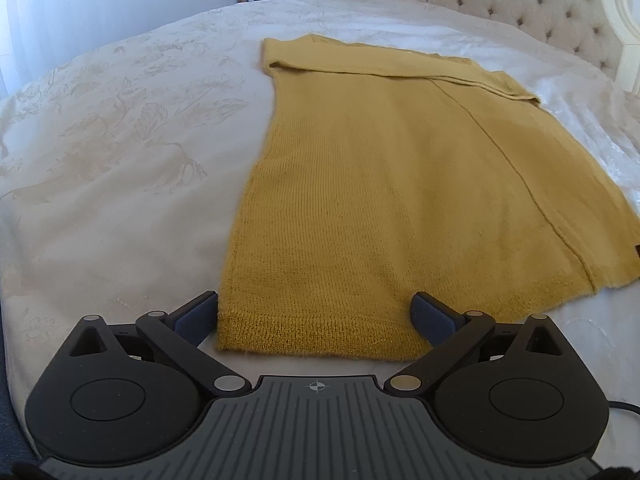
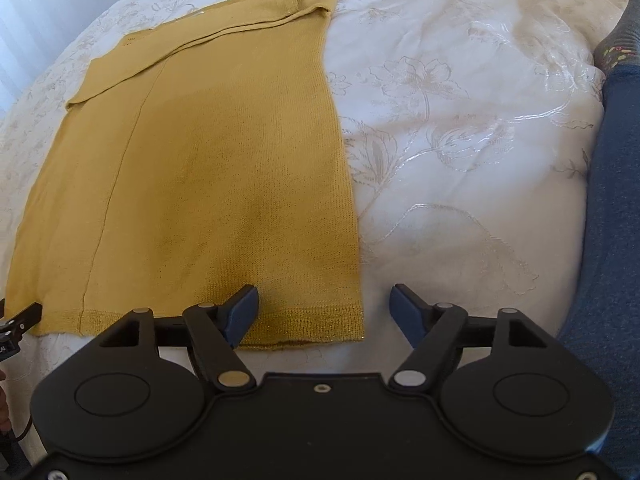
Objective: Fold small clothes
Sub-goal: 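Move both tools to the sweater hem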
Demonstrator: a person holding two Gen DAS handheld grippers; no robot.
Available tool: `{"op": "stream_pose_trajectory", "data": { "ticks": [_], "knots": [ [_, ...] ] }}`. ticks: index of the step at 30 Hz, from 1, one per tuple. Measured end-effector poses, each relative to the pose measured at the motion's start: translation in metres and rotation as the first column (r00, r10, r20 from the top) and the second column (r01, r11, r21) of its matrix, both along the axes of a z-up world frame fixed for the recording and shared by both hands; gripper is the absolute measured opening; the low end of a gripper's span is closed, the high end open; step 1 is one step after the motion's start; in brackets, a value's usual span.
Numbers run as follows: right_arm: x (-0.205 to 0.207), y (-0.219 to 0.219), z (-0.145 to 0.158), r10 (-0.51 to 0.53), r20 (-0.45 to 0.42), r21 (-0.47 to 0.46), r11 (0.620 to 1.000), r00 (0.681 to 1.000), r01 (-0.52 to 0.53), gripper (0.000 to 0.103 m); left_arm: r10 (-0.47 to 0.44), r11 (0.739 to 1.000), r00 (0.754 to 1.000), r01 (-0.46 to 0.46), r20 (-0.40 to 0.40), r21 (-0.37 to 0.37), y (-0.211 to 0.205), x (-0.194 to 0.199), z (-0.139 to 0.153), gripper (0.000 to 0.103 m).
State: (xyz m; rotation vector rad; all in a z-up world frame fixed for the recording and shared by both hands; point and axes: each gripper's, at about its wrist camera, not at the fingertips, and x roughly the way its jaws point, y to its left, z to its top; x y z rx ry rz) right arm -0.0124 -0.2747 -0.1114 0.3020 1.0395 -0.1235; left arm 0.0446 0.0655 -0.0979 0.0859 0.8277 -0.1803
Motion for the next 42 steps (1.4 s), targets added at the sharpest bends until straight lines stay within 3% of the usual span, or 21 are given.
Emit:
{"op": "stream_pose_trajectory", "data": {
  "ticks": [8, 14, 18, 22, 27, 30, 37, 42],
  "knots": [
    [-0.001, -0.007, -0.006, -0.016, 0.042, 0.129, 0.992, 0.999, 0.01, 0.087, -0.02, 1.0, 1.0, 0.02, -0.004, -0.01, 0.002, 0.003, 0.0, 0.103],
    [-0.001, -0.002, -0.005, -0.003, 0.031, 0.101, 0.995, 1.0, -0.001, 0.087, -0.043, 0.999, 0.999, 0.042, -0.028, -0.023, 0.005, 0.005, 0.003, 0.102],
    [0.001, 0.006, -0.003, 0.028, 0.01, 0.051, 0.998, 1.0, -0.029, 0.084, -0.061, 0.998, 0.998, 0.061, -0.023, -0.025, 0.008, 0.001, 0.009, 0.085],
    [-0.005, 0.006, -0.001, 0.043, 0.017, 0.067, 0.997, 0.999, -0.044, 0.069, -0.067, 0.997, 0.997, 0.066, -0.031, -0.032, 0.013, 0.0, 0.011, 0.076],
    [-0.005, 0.003, -0.003, 0.036, 0.009, 0.087, 0.995, 0.999, -0.037, 0.071, -0.061, 0.998, 0.998, 0.06, -0.032, -0.036, 0.01, 0.004, 0.005, 0.084],
    [-0.002, 0.005, -0.005, 0.045, 0.007, 0.1, 0.994, 0.999, -0.045, 0.081, -0.068, 0.998, 0.998, 0.067, -0.013, -0.013, 0.004, 0.002, 0.002, 0.094],
    [-0.001, 0.008, -0.011, 0.051, 0.026, 0.139, 0.989, 0.998, -0.055, 0.103, -0.011, 1.0, 1.0, 0.011, 0.02, -0.024, 0.0, -0.001, -0.001, 0.102],
    [-0.001, 0.007, -0.013, 0.001, 0.043, 0.172, 0.985, 0.999, -0.008, 0.103, 0.004, 1.0, 1.0, -0.004, 0.027, -0.017, -0.001, -0.002, -0.001, 0.102]
  ]
}}
